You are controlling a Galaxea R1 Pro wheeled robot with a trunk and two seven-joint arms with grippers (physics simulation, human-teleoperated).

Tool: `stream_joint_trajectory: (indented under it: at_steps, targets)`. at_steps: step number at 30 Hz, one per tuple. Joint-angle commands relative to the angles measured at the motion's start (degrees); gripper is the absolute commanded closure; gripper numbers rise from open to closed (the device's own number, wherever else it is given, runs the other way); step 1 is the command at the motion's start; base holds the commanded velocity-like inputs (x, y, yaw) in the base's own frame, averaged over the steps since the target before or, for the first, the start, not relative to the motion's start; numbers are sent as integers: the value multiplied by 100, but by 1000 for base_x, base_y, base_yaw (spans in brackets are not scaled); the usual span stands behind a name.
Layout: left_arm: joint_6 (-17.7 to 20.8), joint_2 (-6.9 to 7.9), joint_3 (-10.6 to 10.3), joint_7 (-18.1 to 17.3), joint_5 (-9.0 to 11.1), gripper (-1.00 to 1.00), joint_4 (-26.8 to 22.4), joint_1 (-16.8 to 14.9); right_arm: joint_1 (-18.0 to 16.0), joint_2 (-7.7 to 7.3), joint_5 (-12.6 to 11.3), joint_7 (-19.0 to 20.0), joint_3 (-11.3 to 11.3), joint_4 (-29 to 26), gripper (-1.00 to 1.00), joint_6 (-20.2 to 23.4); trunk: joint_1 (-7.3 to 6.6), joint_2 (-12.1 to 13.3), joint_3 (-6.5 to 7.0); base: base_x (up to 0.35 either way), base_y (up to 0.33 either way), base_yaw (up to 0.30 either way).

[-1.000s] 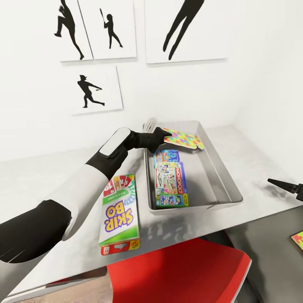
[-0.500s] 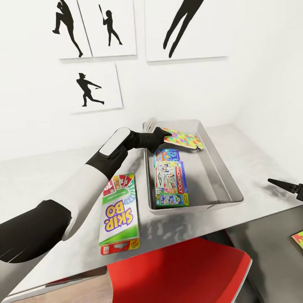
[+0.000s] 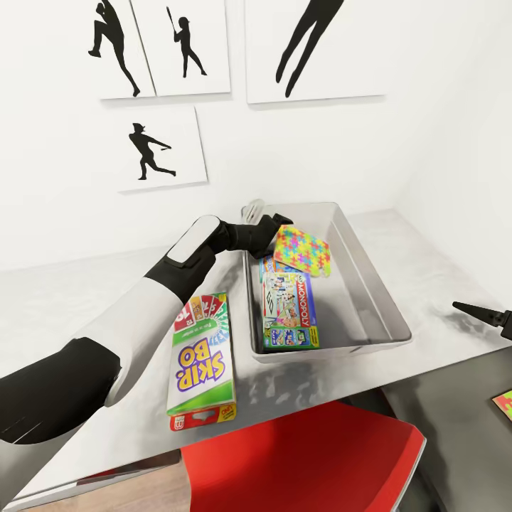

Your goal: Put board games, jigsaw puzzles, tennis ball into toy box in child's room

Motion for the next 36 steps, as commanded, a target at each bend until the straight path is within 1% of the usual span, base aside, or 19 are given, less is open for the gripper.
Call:
stream_joint_trajectory:
  at_steps: [1,21,27,31,32,36]
  targets:
    - [-4,2,-2,49,37,-100,-5,-4,-6,-1,29,40,-6,0,-100,26,0,-3,-4,0,0,0]
    - [-4,3,27,61,44,-100,-93,-7,-6,8,26,40,-6,-1,-100,26,0,-3,-4,0,0,0]
    - [-4,34,46,112,81,-100,-316,-6,-6,8,27,40,-2,0,-100,26,0,-3,-4,0,0,0]
    - [1,74,191,291,102,-100,-632,22,-6,8,25,40,-1,-1,-100,26,0,-3,-4,0,0,0]
    - [1,74,191,291,102,-100,-632,22,-6,8,25,40,-1,-1,-100,26,0,-3,-4,0,0,0]
    - [3,100,399,594,114,-100,-987,76,-6,8,25,40,-1,-1,-100,26,0,-3,-4,0,0,0]
